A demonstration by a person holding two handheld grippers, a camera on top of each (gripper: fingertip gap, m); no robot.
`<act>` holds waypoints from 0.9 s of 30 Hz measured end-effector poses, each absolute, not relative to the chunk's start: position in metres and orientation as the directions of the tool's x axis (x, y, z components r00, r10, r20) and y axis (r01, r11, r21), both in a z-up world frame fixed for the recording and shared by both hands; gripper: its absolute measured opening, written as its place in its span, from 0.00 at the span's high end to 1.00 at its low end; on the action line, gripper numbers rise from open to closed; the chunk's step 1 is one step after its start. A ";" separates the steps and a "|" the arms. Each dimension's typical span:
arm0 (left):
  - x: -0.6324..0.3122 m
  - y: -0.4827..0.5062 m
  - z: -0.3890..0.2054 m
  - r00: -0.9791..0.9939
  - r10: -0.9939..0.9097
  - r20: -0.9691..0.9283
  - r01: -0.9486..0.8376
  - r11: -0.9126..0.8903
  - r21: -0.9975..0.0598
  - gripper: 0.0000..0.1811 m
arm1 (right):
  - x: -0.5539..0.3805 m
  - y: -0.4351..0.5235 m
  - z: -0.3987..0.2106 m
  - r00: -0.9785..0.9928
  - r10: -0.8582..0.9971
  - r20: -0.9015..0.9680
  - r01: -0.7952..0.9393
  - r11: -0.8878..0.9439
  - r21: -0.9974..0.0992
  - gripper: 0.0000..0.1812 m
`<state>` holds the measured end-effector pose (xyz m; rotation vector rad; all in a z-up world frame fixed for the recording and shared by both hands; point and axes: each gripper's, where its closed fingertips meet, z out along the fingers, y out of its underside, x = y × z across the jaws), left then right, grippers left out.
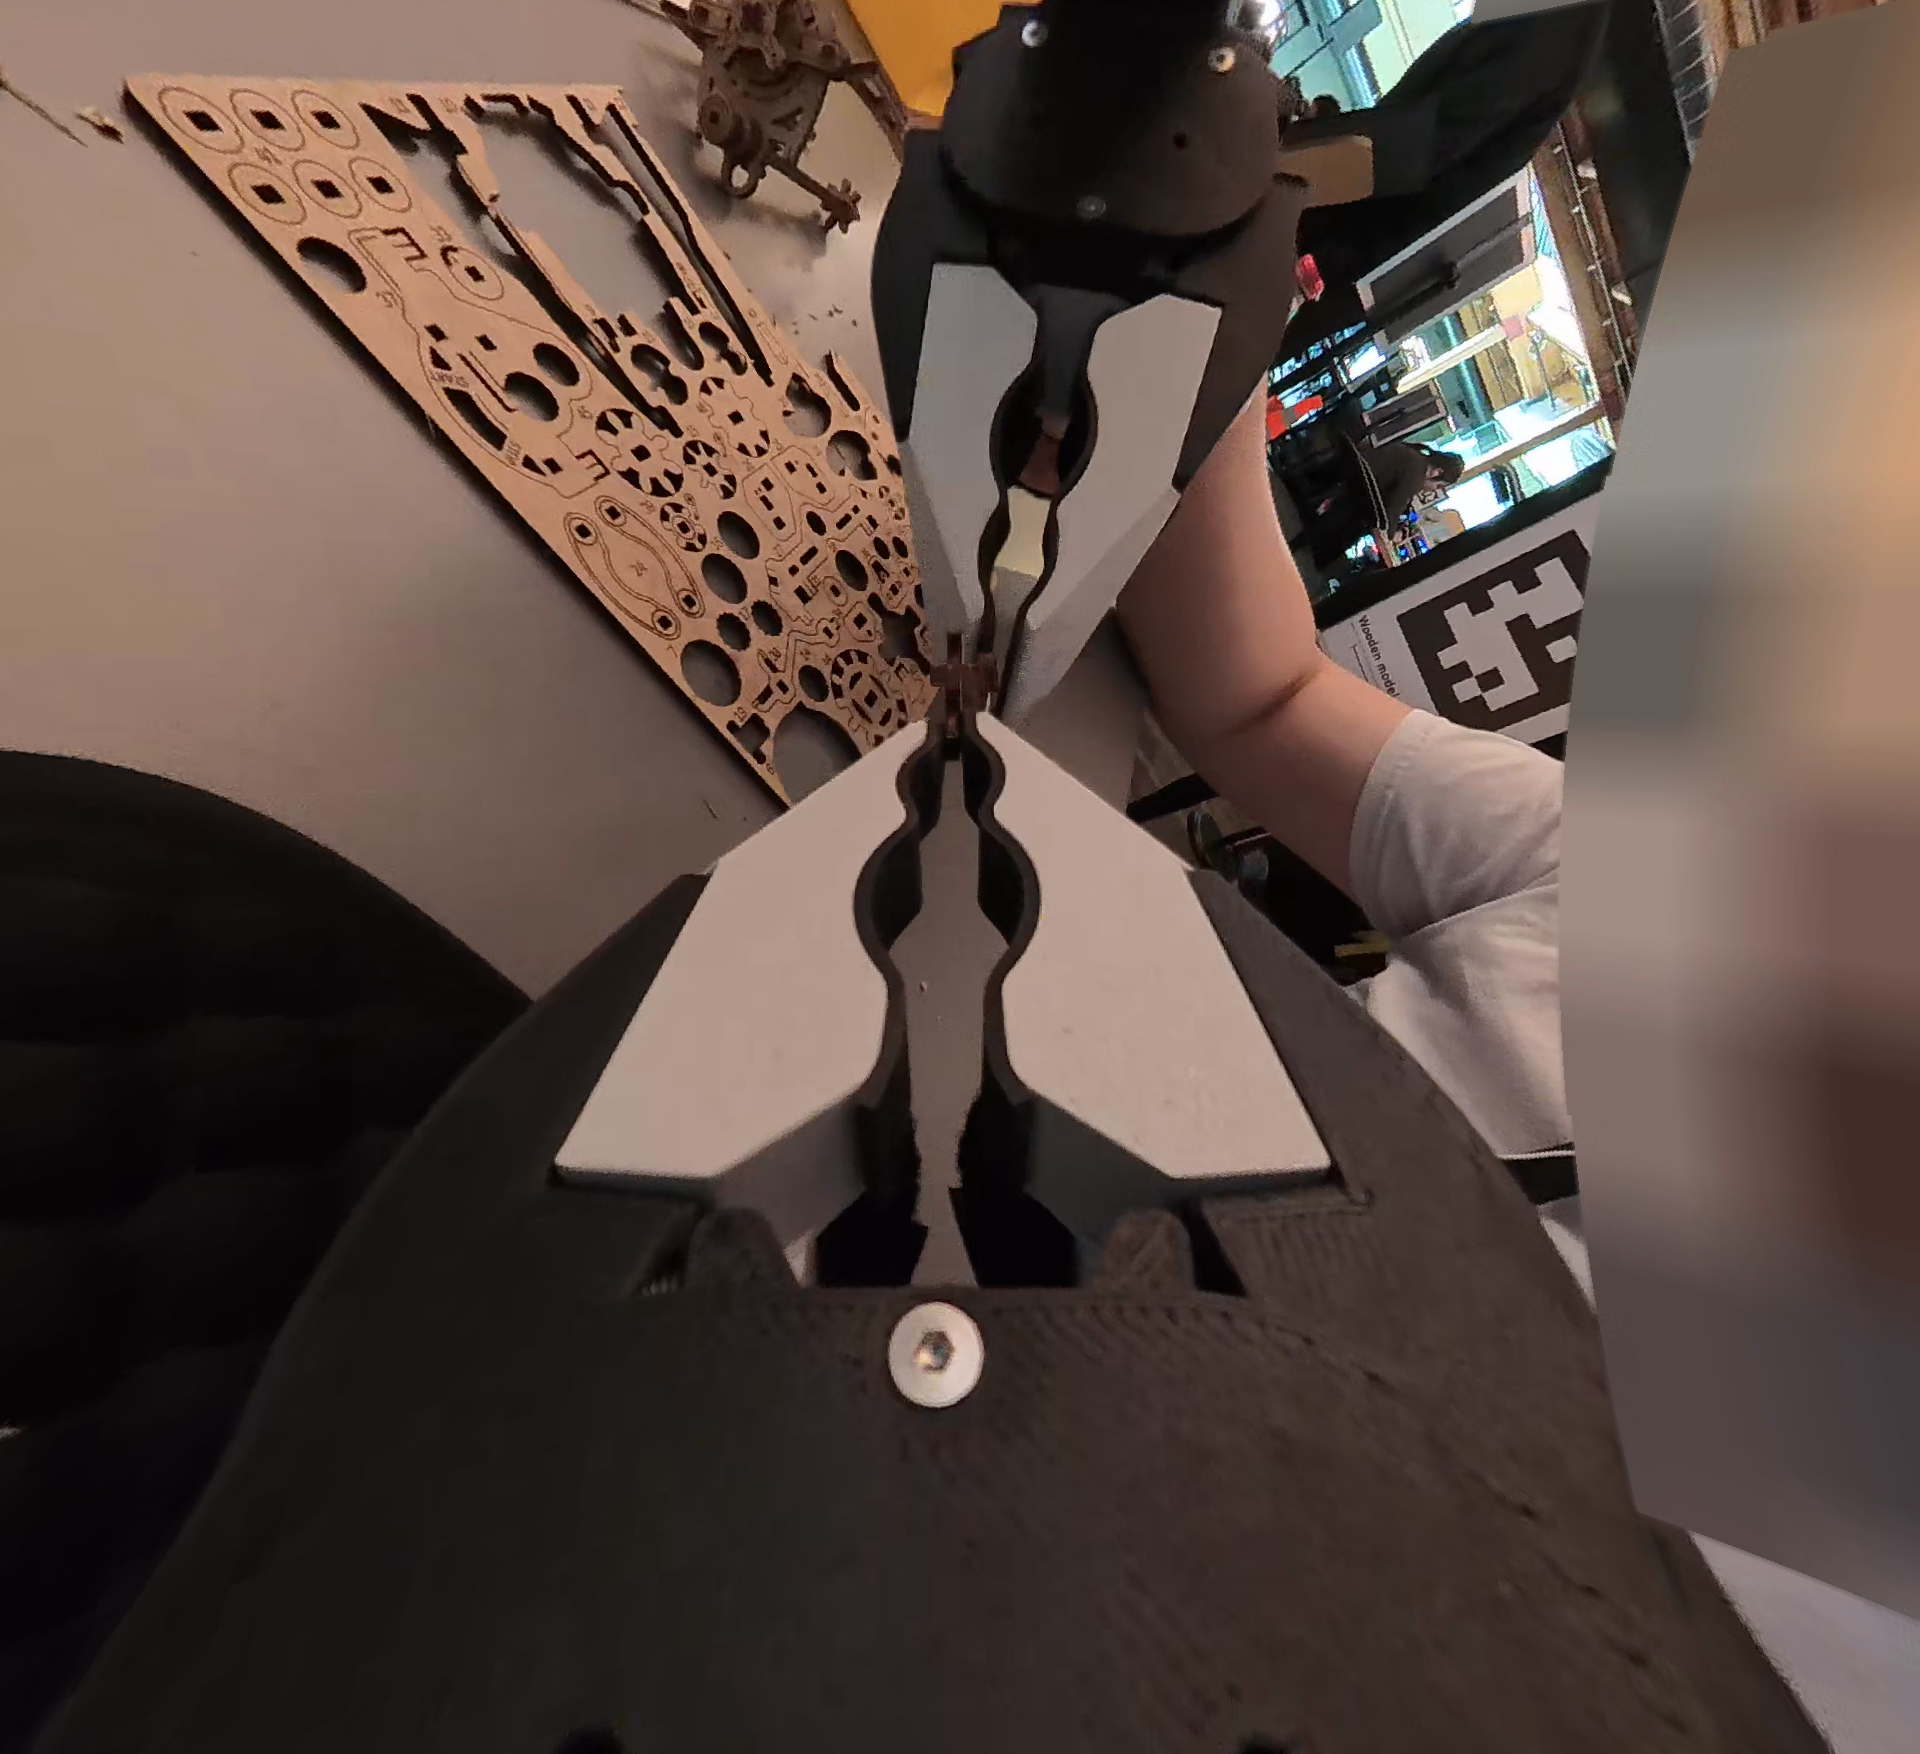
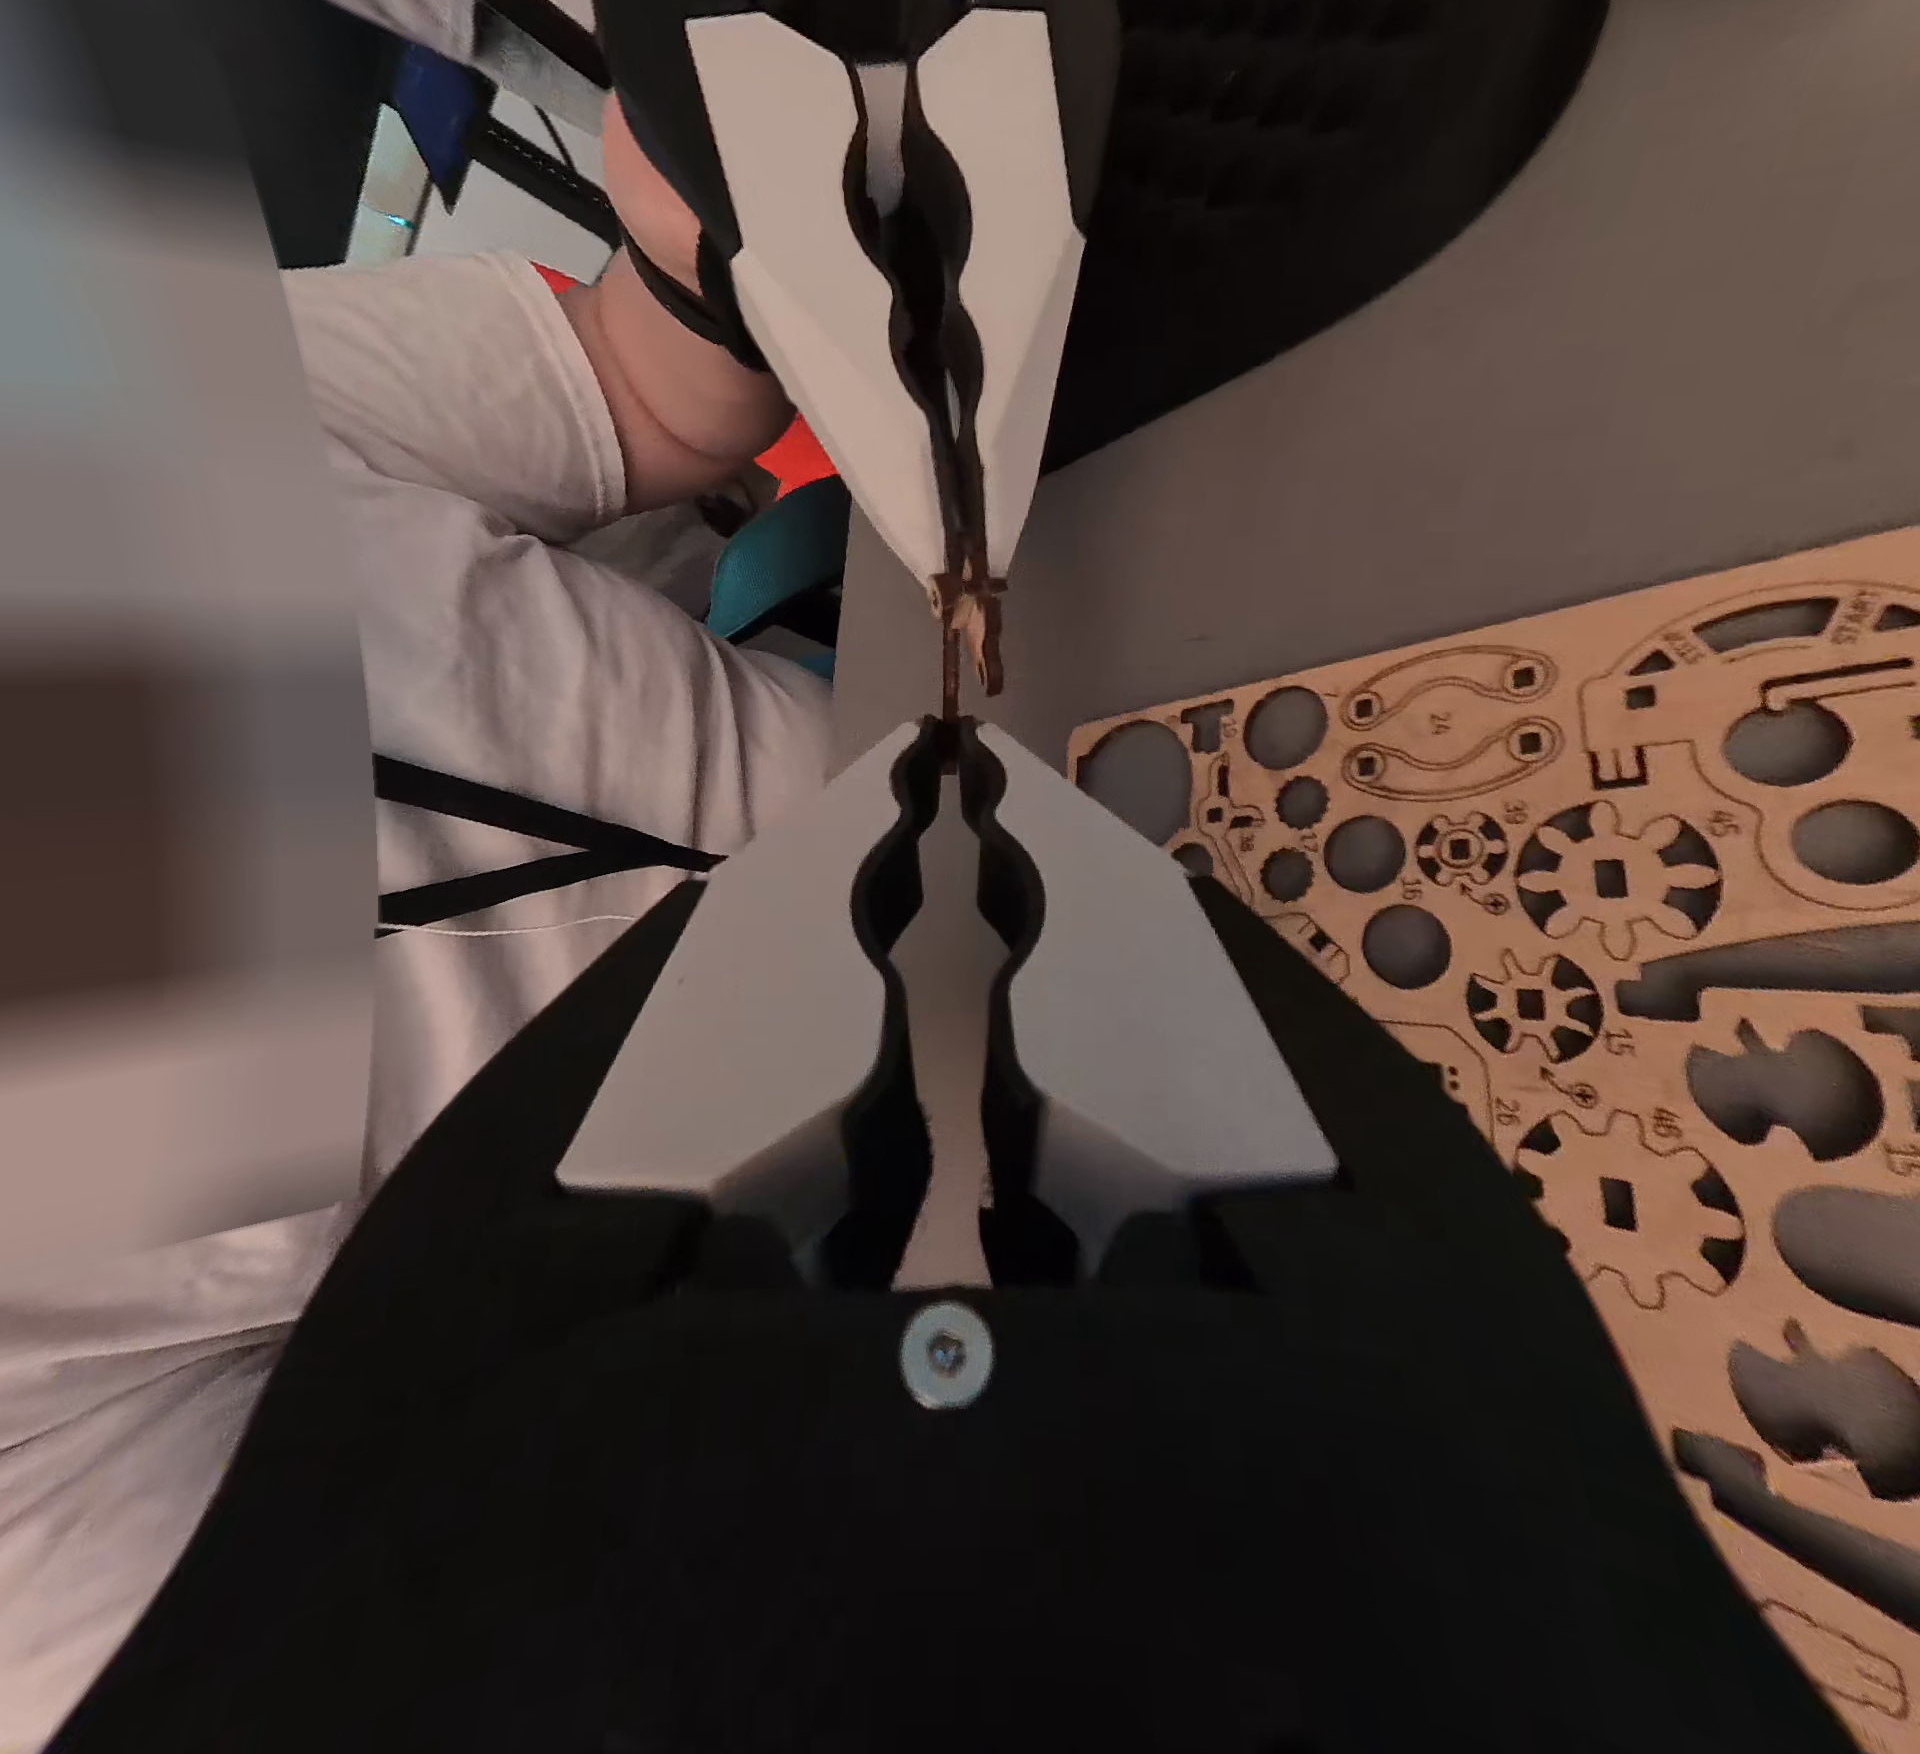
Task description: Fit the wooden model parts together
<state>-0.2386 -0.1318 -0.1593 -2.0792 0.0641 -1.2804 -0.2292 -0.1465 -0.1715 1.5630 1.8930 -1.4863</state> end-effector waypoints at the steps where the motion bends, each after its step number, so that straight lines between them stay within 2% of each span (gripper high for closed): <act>1: -0.238 -0.132 -0.160 0.515 -0.377 0.770 0.291 -0.768 -0.570 0.99 | -0.229 -0.147 -0.173 -0.375 0.567 -0.733 0.850 -0.106 -0.516 1.00; 6: -0.235 -0.132 -0.160 0.518 -0.395 0.758 0.268 -0.767 -0.583 0.95 | -0.228 -0.149 -0.177 -0.359 0.567 -0.741 0.864 -0.098 -0.494 1.00; 9: -0.236 -0.132 -0.165 0.548 -0.383 0.744 0.254 -0.770 -0.585 0.98 | -0.228 -0.148 -0.178 -0.352 0.555 -0.754 0.866 -0.112 -0.487 1.00; 12: -0.233 -0.134 -0.167 0.557 -0.394 0.731 0.227 -0.774 -0.591 0.95 | -0.228 -0.150 -0.181 -0.340 0.534 -0.774 0.874 -0.125 -0.470 1.00; 13: -0.233 -0.133 -0.168 0.570 -0.395 0.721 0.220 -0.772 -0.597 0.97 | -0.227 -0.151 -0.181 -0.343 0.528 -0.777 0.874 -0.123 -0.469 1.00; 27: -0.236 -0.130 -0.156 0.546 -0.430 0.720 0.266 -0.725 -0.635 0.97 | -0.233 -0.146 -0.168 -0.378 0.503 -0.777 0.831 -0.186 -0.525 1.00</act>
